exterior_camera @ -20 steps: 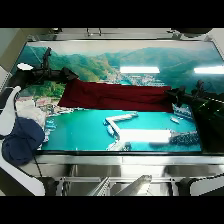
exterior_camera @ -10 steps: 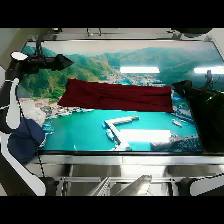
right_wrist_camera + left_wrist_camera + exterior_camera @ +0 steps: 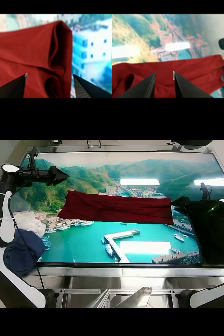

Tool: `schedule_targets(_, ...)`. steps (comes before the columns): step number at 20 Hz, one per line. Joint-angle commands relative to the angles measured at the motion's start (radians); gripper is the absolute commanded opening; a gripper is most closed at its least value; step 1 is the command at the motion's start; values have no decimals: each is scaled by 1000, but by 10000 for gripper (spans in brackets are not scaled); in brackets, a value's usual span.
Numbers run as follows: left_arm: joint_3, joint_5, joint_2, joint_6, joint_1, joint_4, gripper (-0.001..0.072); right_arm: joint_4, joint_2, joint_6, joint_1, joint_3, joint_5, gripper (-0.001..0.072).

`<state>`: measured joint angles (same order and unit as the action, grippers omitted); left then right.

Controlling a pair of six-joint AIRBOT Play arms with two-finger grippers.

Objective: Fold the shirts.

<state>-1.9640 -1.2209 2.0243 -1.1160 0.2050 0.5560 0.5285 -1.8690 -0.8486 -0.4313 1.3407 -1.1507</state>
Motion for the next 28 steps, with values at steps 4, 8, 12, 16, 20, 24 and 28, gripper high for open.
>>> schedule_targets(4,4,-56,-4,-3,-58,-1,248,51,-88,-49,44,98,-68,633)
schedule_targets(8,4,-94,-4,-3,-94,0,247,51,-151,-111,89,151,-64,404)
schedule_targets(12,4,-107,-3,5,-146,4,5,51,-150,-111,106,182,-122,17)
schedule_targets(16,4,-26,10,11,-264,89,5,51,-116,-157,107,257,-198,17)
schedule_targets(20,3,50,90,-105,-454,255,5,52,-58,-201,106,315,-262,16)
schedule_targets(24,-63,107,212,-185,-591,294,5,52,-17,-230,106,336,-292,16)
schedule_targets(28,-134,135,298,-259,-656,289,5,55,6,-241,98,336,-341,16)
